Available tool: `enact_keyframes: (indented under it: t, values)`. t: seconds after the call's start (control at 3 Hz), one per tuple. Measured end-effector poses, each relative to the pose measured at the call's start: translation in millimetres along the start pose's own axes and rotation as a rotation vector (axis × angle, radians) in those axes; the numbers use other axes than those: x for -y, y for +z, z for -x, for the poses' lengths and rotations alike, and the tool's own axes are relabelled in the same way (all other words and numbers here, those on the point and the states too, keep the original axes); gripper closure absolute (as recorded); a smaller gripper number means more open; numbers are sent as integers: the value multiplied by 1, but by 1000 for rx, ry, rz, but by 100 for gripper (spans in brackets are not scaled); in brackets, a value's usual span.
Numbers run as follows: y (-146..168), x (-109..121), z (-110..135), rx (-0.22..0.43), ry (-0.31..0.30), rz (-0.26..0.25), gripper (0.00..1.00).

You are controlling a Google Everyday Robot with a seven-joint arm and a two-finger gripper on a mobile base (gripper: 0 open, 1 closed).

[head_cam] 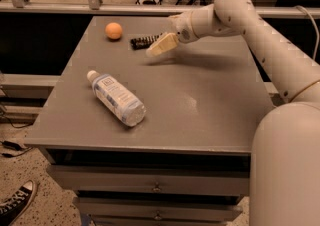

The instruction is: Move rxbar chocolate near orange

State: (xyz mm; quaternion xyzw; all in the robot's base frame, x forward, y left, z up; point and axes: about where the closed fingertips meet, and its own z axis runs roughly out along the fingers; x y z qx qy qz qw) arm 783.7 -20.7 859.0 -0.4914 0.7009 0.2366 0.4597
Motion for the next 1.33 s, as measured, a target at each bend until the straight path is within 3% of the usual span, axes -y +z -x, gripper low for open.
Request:
enact_keyframes:
  t: [0.67,1.0,1.33]
  values:
    - [-99,22,-7,72,177,-38,0]
    - [-150,25,-24,97,248,-71,0]
    - [-173,27,-35,106,275,-89,0]
